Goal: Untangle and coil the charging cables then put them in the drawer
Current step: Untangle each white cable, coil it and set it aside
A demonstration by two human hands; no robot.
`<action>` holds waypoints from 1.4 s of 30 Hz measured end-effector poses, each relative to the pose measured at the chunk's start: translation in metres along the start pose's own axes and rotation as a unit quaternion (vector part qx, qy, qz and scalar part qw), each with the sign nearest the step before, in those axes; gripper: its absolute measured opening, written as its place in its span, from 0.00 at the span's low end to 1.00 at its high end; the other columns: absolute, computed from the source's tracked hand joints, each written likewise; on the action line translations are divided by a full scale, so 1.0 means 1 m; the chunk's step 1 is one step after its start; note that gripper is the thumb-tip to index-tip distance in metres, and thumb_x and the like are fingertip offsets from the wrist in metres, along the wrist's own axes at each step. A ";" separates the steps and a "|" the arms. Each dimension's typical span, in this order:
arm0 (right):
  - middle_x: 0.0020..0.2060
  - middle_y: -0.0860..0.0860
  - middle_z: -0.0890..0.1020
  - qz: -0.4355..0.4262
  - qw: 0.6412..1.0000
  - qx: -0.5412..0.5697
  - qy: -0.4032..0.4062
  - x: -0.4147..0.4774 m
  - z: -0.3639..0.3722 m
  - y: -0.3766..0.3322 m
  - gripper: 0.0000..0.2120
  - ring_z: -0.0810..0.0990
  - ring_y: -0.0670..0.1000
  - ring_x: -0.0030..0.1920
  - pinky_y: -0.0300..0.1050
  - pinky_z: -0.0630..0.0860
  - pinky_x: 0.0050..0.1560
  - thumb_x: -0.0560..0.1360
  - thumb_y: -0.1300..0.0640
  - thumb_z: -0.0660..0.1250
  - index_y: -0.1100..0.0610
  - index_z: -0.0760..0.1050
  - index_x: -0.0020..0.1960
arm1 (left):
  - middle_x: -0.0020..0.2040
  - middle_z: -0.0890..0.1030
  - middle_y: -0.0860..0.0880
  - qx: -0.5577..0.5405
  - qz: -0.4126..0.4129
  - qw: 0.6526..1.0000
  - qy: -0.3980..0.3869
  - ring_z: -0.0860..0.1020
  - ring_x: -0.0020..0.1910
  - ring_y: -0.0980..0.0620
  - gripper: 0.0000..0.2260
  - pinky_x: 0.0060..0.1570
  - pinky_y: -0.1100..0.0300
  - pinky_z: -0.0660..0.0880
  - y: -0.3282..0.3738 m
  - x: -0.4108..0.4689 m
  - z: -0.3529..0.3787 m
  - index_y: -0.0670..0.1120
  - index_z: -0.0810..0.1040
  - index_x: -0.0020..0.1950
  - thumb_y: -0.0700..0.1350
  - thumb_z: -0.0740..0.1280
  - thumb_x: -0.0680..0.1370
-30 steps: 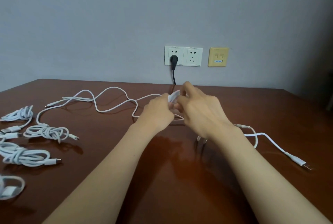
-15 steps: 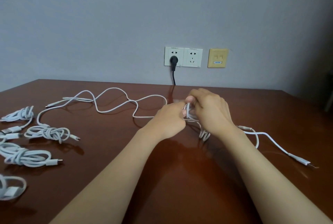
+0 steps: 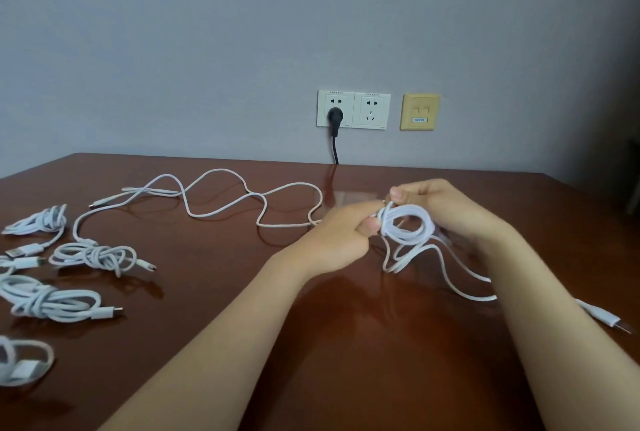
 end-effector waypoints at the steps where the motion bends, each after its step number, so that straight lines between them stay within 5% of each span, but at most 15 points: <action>1: 0.31 0.54 0.82 0.015 1.000 0.024 -0.007 -0.001 -0.002 0.003 0.14 0.77 0.47 0.31 0.36 0.74 0.34 0.70 0.49 0.65 0.58 0.82 0.34 | 0.51 0.77 0.49 -0.013 0.005 1.000 0.007 0.73 0.52 0.51 0.12 0.51 0.59 0.66 0.001 0.001 0.000 0.45 0.75 0.59 0.39 0.54 0.81; 4: 0.30 0.54 0.83 0.031 0.995 0.096 0.000 0.005 -0.001 0.009 0.12 0.79 0.51 0.31 0.40 0.77 0.35 0.65 0.50 0.67 0.56 0.83 0.31 | 0.52 0.78 0.41 -0.045 0.001 0.998 0.033 0.75 0.53 0.44 0.12 0.58 0.51 0.69 -0.004 0.005 -0.003 0.41 0.74 0.57 0.41 0.53 0.82; 8: 0.23 0.50 0.76 0.022 0.979 0.201 0.012 0.006 0.005 0.013 0.08 0.68 0.42 0.19 0.31 0.66 0.18 0.75 0.66 0.61 0.62 0.78 0.40 | 0.30 0.74 0.60 -0.110 -0.015 0.992 0.068 0.69 0.30 0.59 0.11 0.36 0.58 0.65 -0.006 0.007 -0.008 0.45 0.75 0.53 0.41 0.52 0.83; 11: 0.21 0.47 0.71 0.006 0.984 0.175 0.019 0.008 0.010 0.013 0.11 0.62 0.41 0.19 0.31 0.58 0.18 0.77 0.68 0.58 0.60 0.74 0.39 | 0.25 0.71 0.59 -0.178 -0.036 0.976 0.119 0.64 0.28 0.59 0.13 0.32 0.61 0.61 -0.004 0.009 -0.014 0.52 0.73 0.48 0.41 0.52 0.83; 16: 0.18 0.45 0.70 -0.037 0.991 -0.061 0.115 0.014 0.023 -0.001 0.21 0.66 0.45 0.21 0.38 0.64 0.26 0.77 0.60 0.63 0.52 0.72 0.25 | 0.37 0.72 0.52 -0.139 -0.091 0.965 0.204 0.69 0.37 0.53 0.11 0.37 0.59 0.63 -0.010 0.004 -0.024 0.47 0.72 0.47 0.40 0.51 0.82; 18: 0.28 0.49 0.78 -0.061 0.958 -0.232 0.154 0.012 0.028 -0.010 0.17 0.77 0.53 0.34 0.45 0.71 0.37 0.77 0.56 0.60 0.51 0.74 0.31 | 0.43 0.73 0.48 -0.096 -0.112 0.962 0.229 0.69 0.43 0.49 0.10 0.38 0.60 0.60 -0.012 0.003 -0.028 0.45 0.71 0.47 0.40 0.51 0.81; 20: 0.40 0.55 0.81 -0.090 0.909 -0.384 0.133 0.006 0.040 -0.019 0.15 0.77 0.60 0.45 0.47 0.67 0.40 0.79 0.52 0.55 0.52 0.72 0.36 | 0.47 0.74 0.44 -0.059 -0.147 0.958 0.239 0.70 0.47 0.45 0.10 0.38 0.60 0.58 -0.015 0.001 -0.032 0.43 0.71 0.49 0.40 0.51 0.81; 25: 0.42 0.55 0.77 -0.169 0.834 -0.518 0.089 -0.005 0.061 -0.037 0.13 0.72 0.61 0.42 0.46 0.61 0.39 0.81 0.51 0.52 0.56 0.67 0.43 | 0.56 0.76 0.39 0.010 -0.199 0.948 0.246 0.72 0.56 0.39 0.10 0.44 0.55 0.62 -0.025 -0.005 -0.041 0.40 0.70 0.53 0.42 0.52 0.81; 27: 0.38 0.53 0.76 -0.180 0.837 -0.503 0.114 -0.005 0.054 -0.040 0.14 0.71 0.59 0.39 0.46 0.63 0.38 0.80 0.50 0.55 0.55 0.68 0.40 | 0.55 0.76 0.39 0.026 -0.198 0.950 0.240 0.72 0.56 0.39 0.07 0.43 0.55 0.62 -0.022 -0.004 -0.039 0.42 0.68 0.52 0.42 0.52 0.81; 30: 0.32 0.48 0.77 -0.189 0.892 -0.373 0.172 -0.005 0.042 -0.040 0.08 0.75 0.52 0.37 0.42 0.68 0.39 0.75 0.52 0.65 0.53 0.81 0.43 | 0.54 0.77 0.40 0.019 -0.188 0.956 0.225 0.73 0.56 0.39 0.10 0.44 0.54 0.65 -0.019 -0.002 -0.037 0.43 0.68 0.59 0.41 0.53 0.80; 33: 0.26 0.55 0.76 -0.166 0.933 -0.239 0.210 -0.004 0.034 -0.037 0.06 0.71 0.50 0.30 0.42 0.69 0.36 0.70 0.53 0.71 0.56 0.82 0.41 | 0.50 0.77 0.42 0.016 -0.171 0.961 0.219 0.73 0.55 0.39 0.10 0.44 0.54 0.65 -0.013 -0.004 -0.035 0.44 0.70 0.58 0.41 0.53 0.80; 35: 0.29 0.62 0.77 -0.139 0.961 -0.145 0.189 -0.001 0.032 -0.030 0.14 0.72 0.54 0.29 0.44 0.72 0.36 0.68 0.53 0.73 0.65 0.79 0.40 | 0.50 0.77 0.42 0.002 -0.157 0.963 0.218 0.74 0.55 0.39 0.11 0.45 0.53 0.68 -0.009 -0.005 -0.034 0.45 0.70 0.60 0.42 0.55 0.79; 38: 0.32 0.62 0.77 -0.103 0.986 -0.004 0.131 0.006 0.038 -0.016 0.14 0.77 0.46 0.27 0.49 0.78 0.40 0.73 0.58 0.70 0.72 0.76 0.43 | 0.50 0.78 0.42 -0.013 -0.143 0.963 0.230 0.74 0.54 0.39 0.12 0.46 0.53 0.68 -0.009 -0.006 -0.034 0.46 0.70 0.60 0.43 0.58 0.77; 42: 0.43 0.58 0.77 -0.106 0.980 0.081 0.146 0.008 0.036 -0.015 0.11 0.79 0.51 0.35 0.51 0.77 0.46 0.78 0.63 0.61 0.57 0.79 0.40 | 0.47 0.80 0.46 -0.037 -0.121 0.959 0.253 0.75 0.50 0.42 0.09 0.41 0.55 0.68 -0.005 -0.008 -0.027 0.47 0.70 0.54 0.41 0.61 0.75</action>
Point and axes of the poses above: each hand's wrist, its own x-axis towards the middle knuckle, its own z-axis out of the palm, y = z × x, the point moved 6 cm from there along x, towards the middle knuckle
